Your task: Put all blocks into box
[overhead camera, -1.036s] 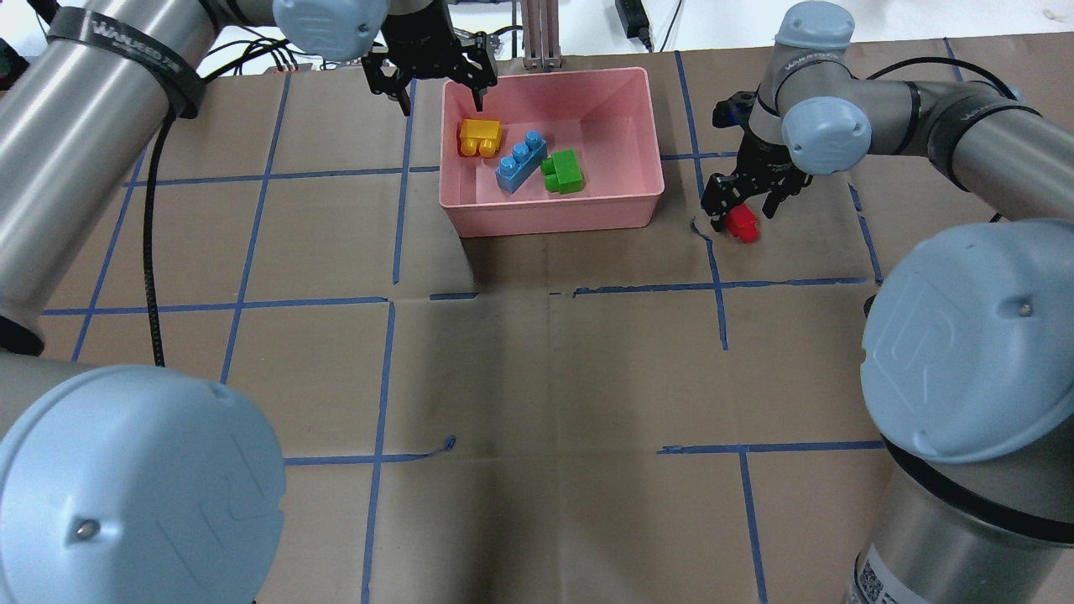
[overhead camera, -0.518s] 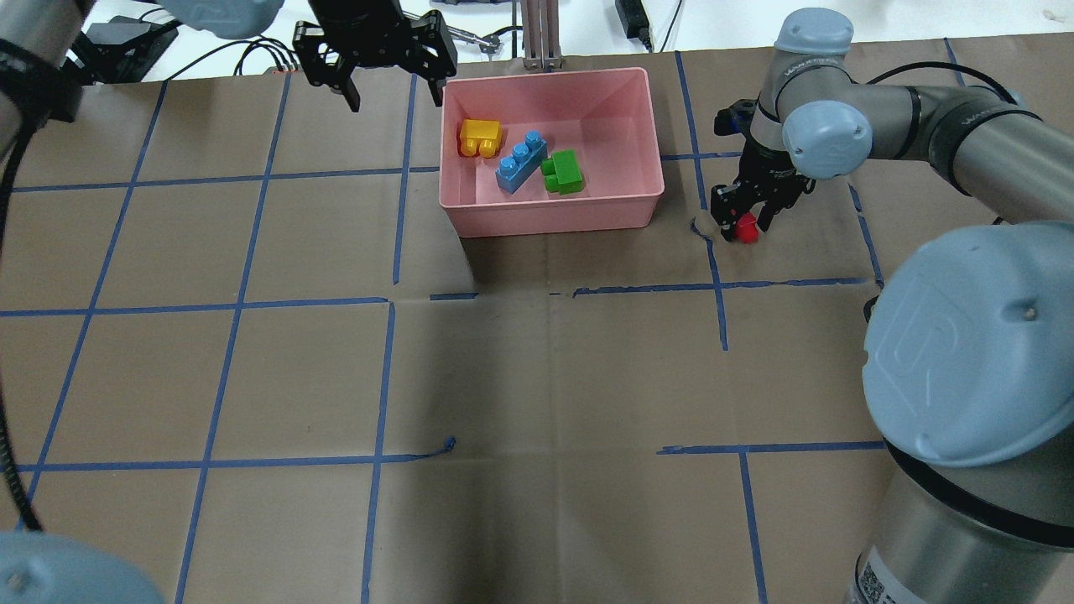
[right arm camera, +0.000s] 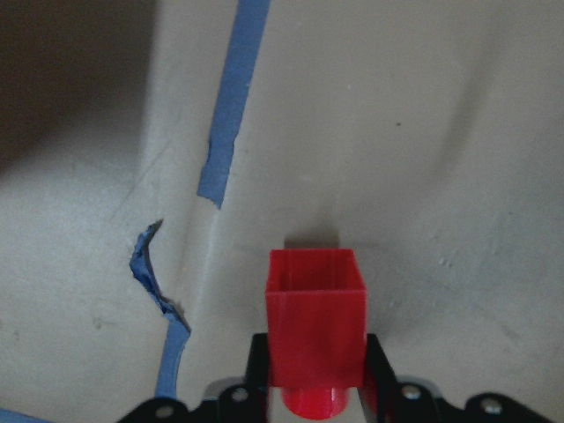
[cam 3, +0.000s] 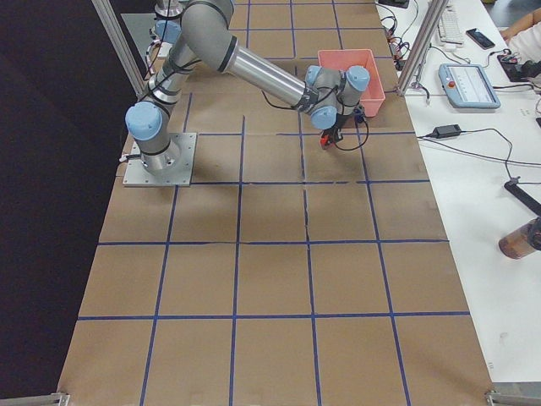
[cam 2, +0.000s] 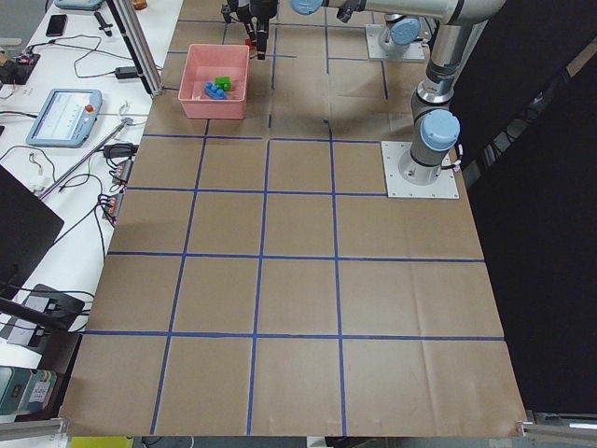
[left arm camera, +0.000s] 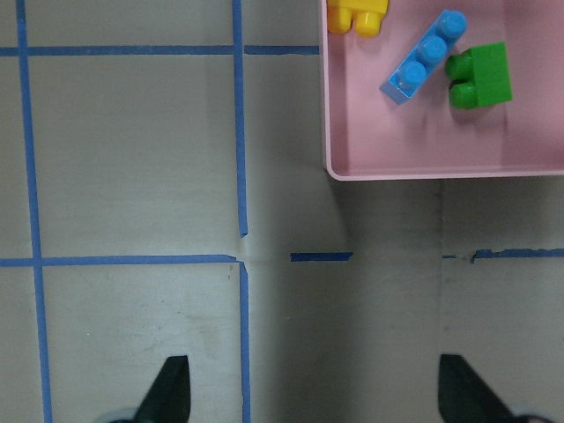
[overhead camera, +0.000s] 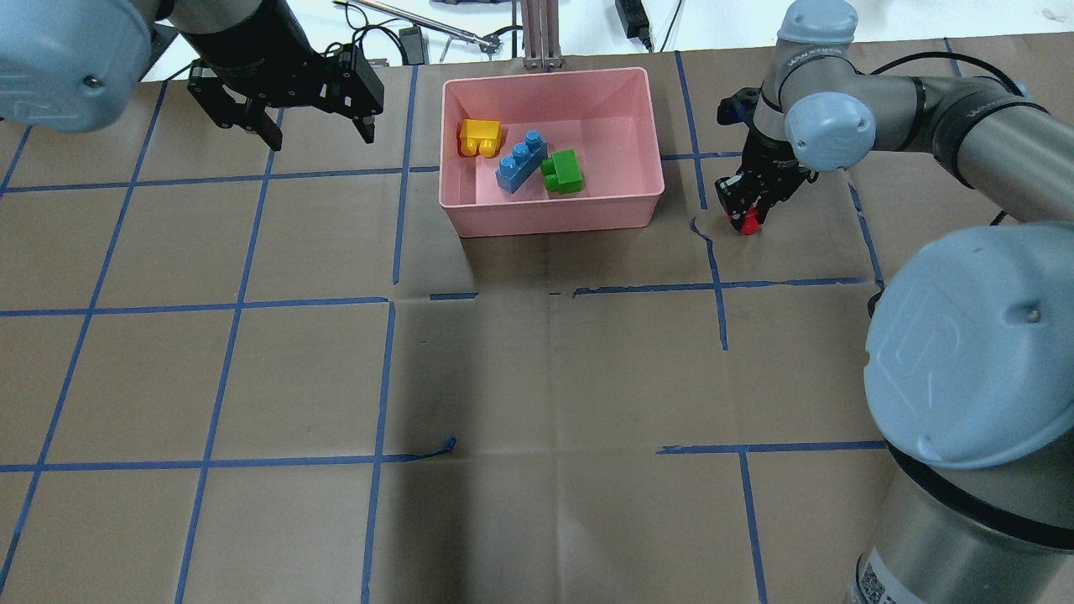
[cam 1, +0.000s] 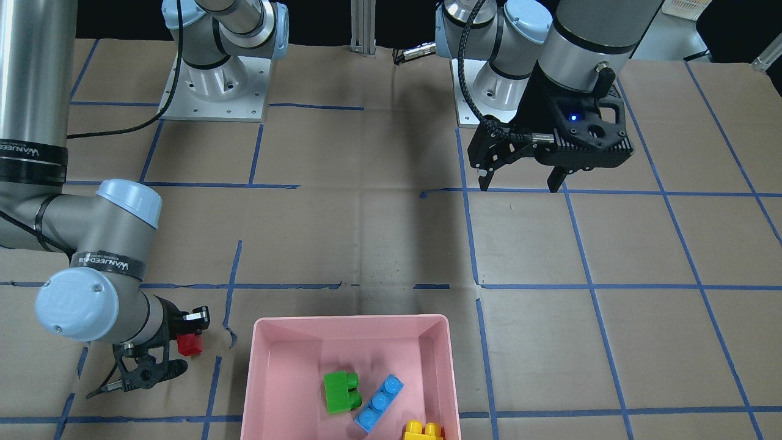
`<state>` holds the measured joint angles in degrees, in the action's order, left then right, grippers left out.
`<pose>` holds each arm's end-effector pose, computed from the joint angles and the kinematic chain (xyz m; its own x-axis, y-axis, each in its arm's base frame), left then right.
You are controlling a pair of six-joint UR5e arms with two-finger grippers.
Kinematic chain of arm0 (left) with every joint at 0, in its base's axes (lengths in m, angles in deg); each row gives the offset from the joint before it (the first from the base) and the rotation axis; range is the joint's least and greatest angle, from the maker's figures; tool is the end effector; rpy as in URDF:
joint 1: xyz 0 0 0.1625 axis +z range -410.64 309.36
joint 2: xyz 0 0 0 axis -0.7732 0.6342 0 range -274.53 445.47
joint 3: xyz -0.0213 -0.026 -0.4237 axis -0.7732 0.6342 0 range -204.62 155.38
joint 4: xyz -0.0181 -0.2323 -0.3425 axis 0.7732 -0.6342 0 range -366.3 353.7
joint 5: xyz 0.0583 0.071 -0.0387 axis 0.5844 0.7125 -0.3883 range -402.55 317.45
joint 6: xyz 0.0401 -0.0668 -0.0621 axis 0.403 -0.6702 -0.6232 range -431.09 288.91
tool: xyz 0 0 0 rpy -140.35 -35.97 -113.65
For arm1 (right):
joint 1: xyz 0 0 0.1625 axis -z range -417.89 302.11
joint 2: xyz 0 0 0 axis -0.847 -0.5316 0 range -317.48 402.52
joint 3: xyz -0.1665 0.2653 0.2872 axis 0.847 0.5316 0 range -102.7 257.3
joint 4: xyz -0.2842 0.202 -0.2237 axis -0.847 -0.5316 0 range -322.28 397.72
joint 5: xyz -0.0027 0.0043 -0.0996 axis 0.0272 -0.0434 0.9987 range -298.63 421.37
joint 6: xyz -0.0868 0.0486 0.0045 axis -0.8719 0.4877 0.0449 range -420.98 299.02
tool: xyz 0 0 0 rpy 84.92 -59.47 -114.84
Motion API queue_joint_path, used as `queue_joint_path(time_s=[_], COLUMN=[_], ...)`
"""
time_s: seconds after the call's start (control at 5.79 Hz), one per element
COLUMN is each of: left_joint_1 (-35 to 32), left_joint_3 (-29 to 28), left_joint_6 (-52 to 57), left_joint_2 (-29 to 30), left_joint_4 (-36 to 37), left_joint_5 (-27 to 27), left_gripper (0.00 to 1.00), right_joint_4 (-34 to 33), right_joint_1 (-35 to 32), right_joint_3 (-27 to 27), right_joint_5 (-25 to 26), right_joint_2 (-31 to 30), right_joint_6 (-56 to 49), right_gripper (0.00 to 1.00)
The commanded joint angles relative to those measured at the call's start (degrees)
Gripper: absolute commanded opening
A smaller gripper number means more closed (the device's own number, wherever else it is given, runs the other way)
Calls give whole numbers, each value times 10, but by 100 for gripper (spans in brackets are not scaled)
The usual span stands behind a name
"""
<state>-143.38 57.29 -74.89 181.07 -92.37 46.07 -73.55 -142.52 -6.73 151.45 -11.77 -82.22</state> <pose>-0.1616 -0.5364 0.5147 -0.9994 -0.0154 0.0312 -0.0188 0.9937 -0.1101 0.0697 -0.6821 0.1998 -0.9615 -0.2698 -0.0519 -0.2745 0.9517 0.1379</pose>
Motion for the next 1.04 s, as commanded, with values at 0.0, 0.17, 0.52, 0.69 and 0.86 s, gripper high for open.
queue_joint_path(time_s=[0.0,0.17,0.52,0.69,0.86], left_joint_1=[2,1,-1,-2,0], left_joint_3=[3,4,8,6,6], left_joint_6=[0,0,0,-1,-1], left_joint_2=[-6,3,-2,-5,-9], left_joint_4=[-5,-1,0,-1,-7], left_joint_5=[1,-1,1,1,2], left_gripper=[99,99,99,99,99], right_joint_4=[16,61,162,164,160], right_joint_1=[-1,-5,-36,-80,-126], right_joint_3=[51,105,220,264,288], right_joint_5=[-2,-4,-50,-53,-69], right_joint_2=[-23,-30,-6,21,49], right_joint_6=[15,48,175,256,316], right_gripper=[14,14,14,14,14])
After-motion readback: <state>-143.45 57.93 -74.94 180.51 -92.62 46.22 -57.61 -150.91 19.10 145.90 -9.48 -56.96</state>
